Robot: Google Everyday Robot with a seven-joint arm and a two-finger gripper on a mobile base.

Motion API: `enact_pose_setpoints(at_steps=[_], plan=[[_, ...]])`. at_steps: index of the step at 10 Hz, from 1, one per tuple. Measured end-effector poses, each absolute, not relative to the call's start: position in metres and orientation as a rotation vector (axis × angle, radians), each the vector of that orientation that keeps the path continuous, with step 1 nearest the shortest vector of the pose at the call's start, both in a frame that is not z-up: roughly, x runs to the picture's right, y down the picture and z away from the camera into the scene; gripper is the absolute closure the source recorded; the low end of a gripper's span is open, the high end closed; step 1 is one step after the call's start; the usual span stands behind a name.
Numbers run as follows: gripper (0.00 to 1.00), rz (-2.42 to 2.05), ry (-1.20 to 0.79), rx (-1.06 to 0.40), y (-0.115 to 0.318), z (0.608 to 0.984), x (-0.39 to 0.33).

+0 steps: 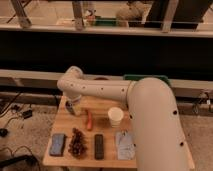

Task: Stack cups into tray

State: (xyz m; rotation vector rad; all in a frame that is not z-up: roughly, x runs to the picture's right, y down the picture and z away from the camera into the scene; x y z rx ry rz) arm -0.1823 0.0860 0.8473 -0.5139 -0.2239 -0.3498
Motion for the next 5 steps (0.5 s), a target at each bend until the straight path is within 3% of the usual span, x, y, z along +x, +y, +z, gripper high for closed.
enact_pose_setpoints(at_steps=[5], plan=[[0.3,-0.362,-0.23,-0.507,0.0899,0.8385,-0.1877]])
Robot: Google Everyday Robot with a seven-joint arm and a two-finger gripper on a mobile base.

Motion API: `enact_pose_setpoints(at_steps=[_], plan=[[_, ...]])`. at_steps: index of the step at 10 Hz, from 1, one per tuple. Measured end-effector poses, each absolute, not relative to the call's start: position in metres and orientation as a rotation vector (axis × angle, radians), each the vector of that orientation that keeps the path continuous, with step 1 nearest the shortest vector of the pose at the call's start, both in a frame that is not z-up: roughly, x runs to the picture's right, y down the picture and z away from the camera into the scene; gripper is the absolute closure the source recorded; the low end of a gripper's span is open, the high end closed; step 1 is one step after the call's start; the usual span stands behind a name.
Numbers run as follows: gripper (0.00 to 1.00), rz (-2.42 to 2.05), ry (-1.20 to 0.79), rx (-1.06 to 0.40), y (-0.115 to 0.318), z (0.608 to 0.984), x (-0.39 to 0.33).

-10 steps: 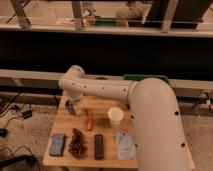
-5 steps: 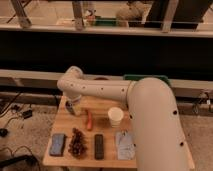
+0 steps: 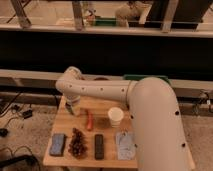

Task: Stack cups into tray

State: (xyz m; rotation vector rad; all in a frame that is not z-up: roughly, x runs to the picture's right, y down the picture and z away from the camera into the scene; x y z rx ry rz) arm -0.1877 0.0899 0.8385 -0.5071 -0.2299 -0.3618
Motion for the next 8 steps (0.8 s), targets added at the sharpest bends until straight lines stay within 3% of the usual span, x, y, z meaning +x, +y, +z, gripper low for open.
enact_pose_setpoints(at_steps=[8], plan=[[0.3,-0.365,-0.235,-0.555,0.112,0.846,-0.184]])
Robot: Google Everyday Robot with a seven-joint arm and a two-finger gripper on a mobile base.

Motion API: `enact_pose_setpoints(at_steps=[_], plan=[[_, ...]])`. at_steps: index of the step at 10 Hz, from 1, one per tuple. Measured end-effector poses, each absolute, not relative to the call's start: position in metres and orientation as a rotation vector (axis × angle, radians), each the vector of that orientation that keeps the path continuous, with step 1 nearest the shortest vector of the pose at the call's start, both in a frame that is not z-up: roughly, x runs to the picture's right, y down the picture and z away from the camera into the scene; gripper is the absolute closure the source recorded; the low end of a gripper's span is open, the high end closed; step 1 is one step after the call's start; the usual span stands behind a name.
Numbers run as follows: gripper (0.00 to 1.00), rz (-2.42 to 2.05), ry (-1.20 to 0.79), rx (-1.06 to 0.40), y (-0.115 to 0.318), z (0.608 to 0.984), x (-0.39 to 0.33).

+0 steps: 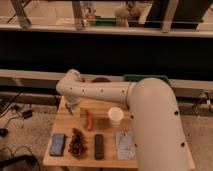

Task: Stack cups into tray

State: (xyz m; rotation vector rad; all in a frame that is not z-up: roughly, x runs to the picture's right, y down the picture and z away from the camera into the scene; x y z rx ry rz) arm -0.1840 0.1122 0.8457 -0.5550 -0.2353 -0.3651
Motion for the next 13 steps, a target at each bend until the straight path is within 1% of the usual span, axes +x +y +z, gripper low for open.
enact_pose_setpoints(at_steps=[1,3,5,6,8,9,11,13], plan=[[0.31,-0.365,-0.235,-0.563,0.116,0.849,-0.182],[0.44,-0.367,-0.237,-0.573,0.122,0.856,-0.18],[0.63,-0.367,-0.243,-0.576,0.124,0.86,-0.18],[0.75,-0.366,-0.245,-0.582,0.126,0.863,-0.179],[0.94,-0.367,-0.247,-0.582,0.126,0.865,-0.181],[0.97,-0.37,-0.249,-0.576,0.126,0.865,-0.182],[0.98,-0.365,-0.254,-0.56,0.122,0.861,-0.183],[0.98,-0.351,-0.257,-0.518,0.108,0.849,-0.18]])
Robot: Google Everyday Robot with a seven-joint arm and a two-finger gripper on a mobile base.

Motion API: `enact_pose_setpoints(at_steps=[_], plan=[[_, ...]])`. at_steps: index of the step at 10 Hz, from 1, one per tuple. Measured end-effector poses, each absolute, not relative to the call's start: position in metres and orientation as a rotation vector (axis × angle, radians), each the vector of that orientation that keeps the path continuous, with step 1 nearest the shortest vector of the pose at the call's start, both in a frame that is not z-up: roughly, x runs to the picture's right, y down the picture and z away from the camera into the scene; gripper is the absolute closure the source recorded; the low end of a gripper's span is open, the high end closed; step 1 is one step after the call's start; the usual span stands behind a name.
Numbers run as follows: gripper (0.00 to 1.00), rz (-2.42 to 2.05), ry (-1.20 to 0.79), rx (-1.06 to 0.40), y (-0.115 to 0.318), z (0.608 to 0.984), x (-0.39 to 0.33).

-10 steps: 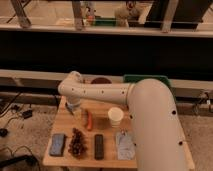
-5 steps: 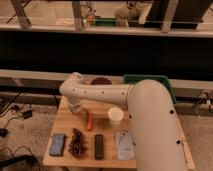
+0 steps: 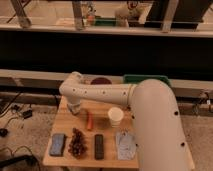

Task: Stack cups into tray

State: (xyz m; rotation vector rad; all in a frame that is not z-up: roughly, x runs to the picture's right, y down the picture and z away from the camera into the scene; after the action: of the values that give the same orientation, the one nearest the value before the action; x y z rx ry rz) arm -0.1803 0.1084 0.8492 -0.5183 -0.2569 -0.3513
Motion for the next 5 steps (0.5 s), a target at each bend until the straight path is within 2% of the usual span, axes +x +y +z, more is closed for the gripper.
enact_pose_setpoints(at_steps=[5], plan=[[0.98,-0.309,-0.247,-0.408,0.066,0.814,-0.158]])
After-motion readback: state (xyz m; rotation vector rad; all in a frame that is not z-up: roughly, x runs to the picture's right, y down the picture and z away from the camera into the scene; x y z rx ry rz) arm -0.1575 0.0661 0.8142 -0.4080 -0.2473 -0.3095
